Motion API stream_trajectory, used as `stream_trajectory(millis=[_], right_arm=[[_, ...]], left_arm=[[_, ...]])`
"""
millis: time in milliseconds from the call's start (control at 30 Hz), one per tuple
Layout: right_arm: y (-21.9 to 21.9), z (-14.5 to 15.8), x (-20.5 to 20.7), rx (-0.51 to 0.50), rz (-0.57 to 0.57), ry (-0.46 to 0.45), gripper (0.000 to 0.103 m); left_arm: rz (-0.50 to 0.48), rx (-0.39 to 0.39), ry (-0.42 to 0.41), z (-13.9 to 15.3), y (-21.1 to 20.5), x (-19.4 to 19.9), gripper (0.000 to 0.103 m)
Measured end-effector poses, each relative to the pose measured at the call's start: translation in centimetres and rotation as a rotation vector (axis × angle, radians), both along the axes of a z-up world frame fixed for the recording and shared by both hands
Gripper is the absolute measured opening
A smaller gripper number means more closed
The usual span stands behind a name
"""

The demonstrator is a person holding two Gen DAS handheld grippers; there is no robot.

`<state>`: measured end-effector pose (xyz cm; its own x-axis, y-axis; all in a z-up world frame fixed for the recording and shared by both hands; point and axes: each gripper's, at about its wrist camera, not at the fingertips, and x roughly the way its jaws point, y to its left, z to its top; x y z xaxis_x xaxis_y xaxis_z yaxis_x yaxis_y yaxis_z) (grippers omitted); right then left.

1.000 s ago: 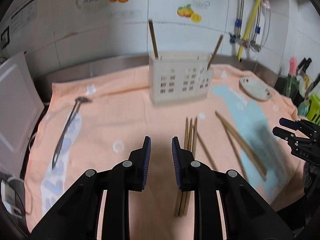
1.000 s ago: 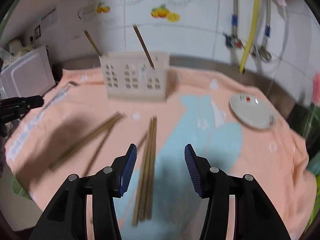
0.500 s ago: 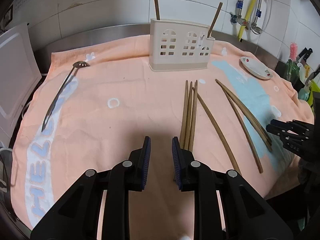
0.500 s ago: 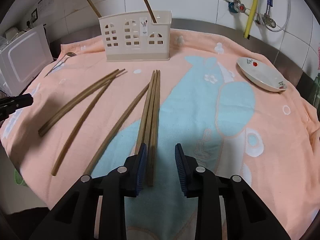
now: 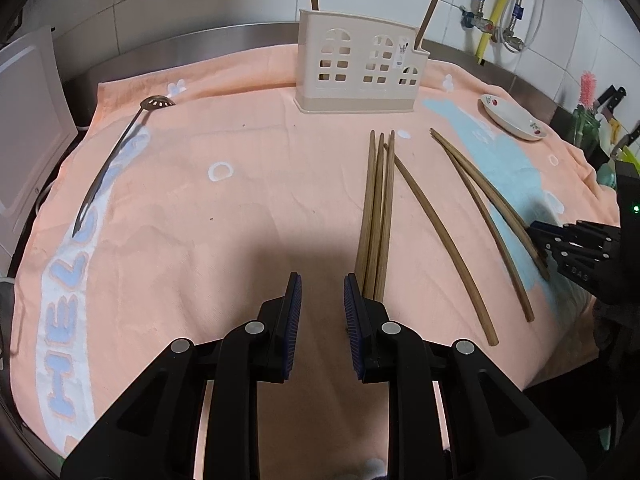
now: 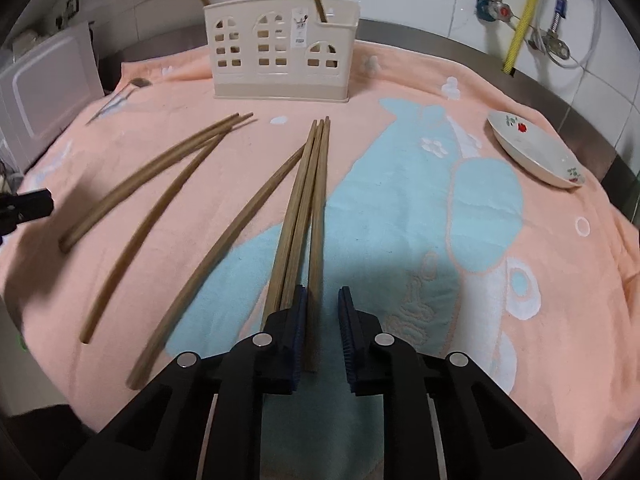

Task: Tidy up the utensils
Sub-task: 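Close the right tool on another wooden chopstick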

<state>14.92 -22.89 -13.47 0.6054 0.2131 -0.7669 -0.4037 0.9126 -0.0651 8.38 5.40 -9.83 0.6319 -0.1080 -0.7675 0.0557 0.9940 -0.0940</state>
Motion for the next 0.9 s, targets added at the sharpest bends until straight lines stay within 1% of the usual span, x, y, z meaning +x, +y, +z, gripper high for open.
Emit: stream_trajectory(millis=[67, 133, 200, 300, 367, 700, 767, 900], right_arm=[[0.1, 0.0, 0.0, -0.012, 0.002, -0.004, 0.012], [-0.1, 0.0, 0.2, 0.0, -0.005, 0.002, 0.011], [-0.2, 0.0, 0.2, 0.004, -0.01, 0.003, 0.007], [-0.6, 0.0, 0.3, 0.02, -0.019, 0.013, 0.007], [-0.8, 0.0, 0.3, 0.022, -0.023, 0.013, 0.007], [-1.2, -0.1, 0.0, 0.043, -0.03, 0.017, 0.007], [-1.3, -0.1, 0.1, 0.049, -0.031, 0.019, 0.007], [-1.3, -0.1, 0.1, 0.049, -0.032, 0.019, 0.007]], left_arm=[[-0.013, -0.003, 0.007, -0.1, -0.1, -0.1, 0.022], [-0.028, -0.001, 0.009, -0.2, -0.4, 0.0, 0.022], [-0.048, -0.008, 0.012, -0.3, -0.8, 0.1, 0.022], [-0.073, -0.002, 0.012, -0.4, -1.6, 0.6, 0.021], [-0.087, 0.004, 0.017, -0.7, -2.0, 1.1, 0.018], [-0.097, -0.014, 0.066, -2.0, -2.0, 3.1, 0.012], [-0.095, -0.02, 0.066, -2.0, -2.1, 3.2, 0.012], [-0.097, -0.005, 0.064, -2.1, -2.2, 3.4, 0.012]])
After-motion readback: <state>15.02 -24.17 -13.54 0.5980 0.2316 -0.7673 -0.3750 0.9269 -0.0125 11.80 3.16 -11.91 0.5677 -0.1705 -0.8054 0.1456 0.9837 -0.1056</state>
